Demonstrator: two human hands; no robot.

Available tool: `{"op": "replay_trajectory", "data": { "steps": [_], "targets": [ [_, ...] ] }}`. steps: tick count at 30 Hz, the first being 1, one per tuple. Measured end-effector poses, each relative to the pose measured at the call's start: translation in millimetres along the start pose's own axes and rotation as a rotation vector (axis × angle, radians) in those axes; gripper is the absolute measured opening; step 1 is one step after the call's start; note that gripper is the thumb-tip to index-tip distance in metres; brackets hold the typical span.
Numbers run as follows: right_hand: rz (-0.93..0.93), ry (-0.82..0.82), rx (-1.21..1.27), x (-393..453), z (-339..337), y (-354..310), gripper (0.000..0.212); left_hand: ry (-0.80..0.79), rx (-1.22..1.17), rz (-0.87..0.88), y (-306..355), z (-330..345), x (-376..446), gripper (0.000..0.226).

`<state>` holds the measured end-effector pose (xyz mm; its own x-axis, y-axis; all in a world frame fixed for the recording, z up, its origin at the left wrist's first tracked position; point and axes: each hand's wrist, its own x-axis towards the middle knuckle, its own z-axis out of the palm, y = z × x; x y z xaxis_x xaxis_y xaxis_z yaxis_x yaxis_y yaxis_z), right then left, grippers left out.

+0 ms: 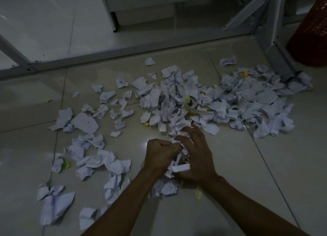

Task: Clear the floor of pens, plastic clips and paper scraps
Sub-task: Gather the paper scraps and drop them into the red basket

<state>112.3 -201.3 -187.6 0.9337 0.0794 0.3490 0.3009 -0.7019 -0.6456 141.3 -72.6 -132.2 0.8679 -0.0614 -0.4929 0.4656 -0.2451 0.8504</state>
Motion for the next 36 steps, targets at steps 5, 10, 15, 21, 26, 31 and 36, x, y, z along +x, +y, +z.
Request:
{"op": "replay_trajectory", "data": {
  "steps": [5, 10, 15, 21, 26, 31, 36],
  "targets": [
    [0.029, -0.031, -0.003, 0.9, -2.2, 6.3, 0.067, 0.372, -0.001, 0.331, -6.0, 15.9, -13.8, 0.019],
    [0.010, -0.013, -0.043, 4.9, -3.0, -0.4, 0.053, 0.387, 0.148, 0.492, -6.3, -4.1, -16.9, 0.029],
    [-0.007, 0.073, -0.184, 3.1, 7.3, 3.0, 0.053, 0.580, 0.141, 0.450, 12.2, -47.8, -16.8, 0.026],
    [-0.037, 0.128, -0.150, 7.9, 9.4, -6.2, 0.029, 0.783, 0.175, 0.345, -14.0, -120.9, -30.0, 0.023],
    [0.011, 0.160, 0.019, 14.0, 3.4, -10.4, 0.025, 0.751, 0.298, 0.397, -55.5, -145.6, -66.1, 0.045],
    [0.157, 0.191, 0.298, 7.9, -11.6, -39.1, 0.041, 0.755, 0.501, 0.375, -90.4, -193.2, -88.4, 0.071],
    [0.163, 0.127, 0.426, 0.4, -21.1, -55.2, 0.037, 0.717, 0.619, 0.154, -116.2, -244.6, -87.8, 0.085]
  ]
}}
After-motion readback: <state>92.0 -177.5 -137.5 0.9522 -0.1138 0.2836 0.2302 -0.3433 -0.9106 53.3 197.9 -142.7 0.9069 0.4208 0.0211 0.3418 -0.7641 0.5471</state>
